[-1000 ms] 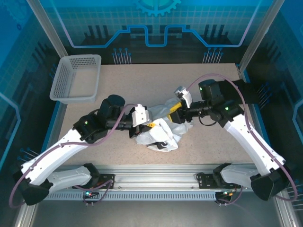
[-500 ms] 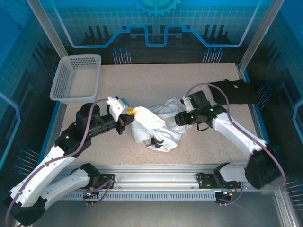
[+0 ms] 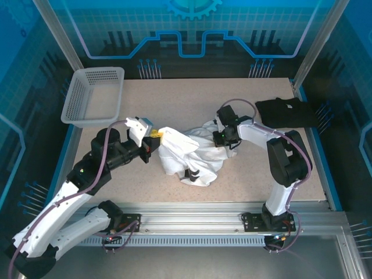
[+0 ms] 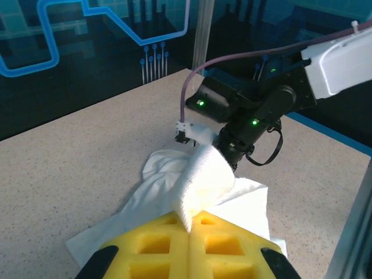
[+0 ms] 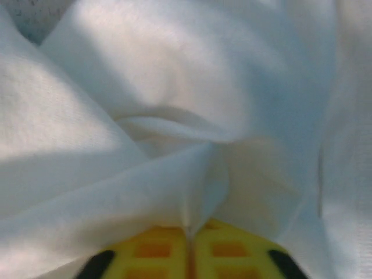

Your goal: Fold the inside-out t-shirt

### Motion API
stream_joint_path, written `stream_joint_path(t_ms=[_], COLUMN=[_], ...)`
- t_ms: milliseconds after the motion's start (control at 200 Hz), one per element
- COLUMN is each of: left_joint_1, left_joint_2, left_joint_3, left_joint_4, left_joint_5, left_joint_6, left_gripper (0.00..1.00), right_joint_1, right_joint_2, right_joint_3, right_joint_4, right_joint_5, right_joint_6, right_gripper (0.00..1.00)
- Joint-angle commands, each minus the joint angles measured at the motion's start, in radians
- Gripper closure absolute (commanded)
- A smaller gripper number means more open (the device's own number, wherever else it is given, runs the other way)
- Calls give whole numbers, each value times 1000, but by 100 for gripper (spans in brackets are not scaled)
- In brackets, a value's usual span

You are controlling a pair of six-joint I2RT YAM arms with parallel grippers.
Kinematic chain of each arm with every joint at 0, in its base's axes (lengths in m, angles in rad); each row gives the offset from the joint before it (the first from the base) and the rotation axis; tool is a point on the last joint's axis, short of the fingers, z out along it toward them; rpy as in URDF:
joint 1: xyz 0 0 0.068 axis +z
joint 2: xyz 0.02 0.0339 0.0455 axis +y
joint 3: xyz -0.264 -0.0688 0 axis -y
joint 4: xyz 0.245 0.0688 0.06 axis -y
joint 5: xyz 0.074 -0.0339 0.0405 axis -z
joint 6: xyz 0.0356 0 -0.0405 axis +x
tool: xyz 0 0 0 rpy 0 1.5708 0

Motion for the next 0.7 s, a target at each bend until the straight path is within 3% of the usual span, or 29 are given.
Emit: stream_joint_path(t_ms=[0,145,295,510,695], left_joint_1=[38,85,136,226,350], left_joint_2=[-25,-16,28,91,123], left_joint_3=[-3,32,131,283,285], left_joint_4=[81,180,263,298,303], left_joint_5=[-31,-25,-41,-102,-73], left_joint_6=[-53,-101,-141,-165,-226], left_gripper=[100,100,100,100,100], right_joint_1=[-41,-82,-126,-117,-59], right_joint_2=[-129,-443,-669,-772,-779], right_joint_3=[-14,-59,39,205,149], right_joint_4=[69,92,10,-101,-111], right_joint_5=[35,105,107,51,58], right_joint_6=[-26,-45,-68,-91,-63], right_gripper=[100,100,100,100,99])
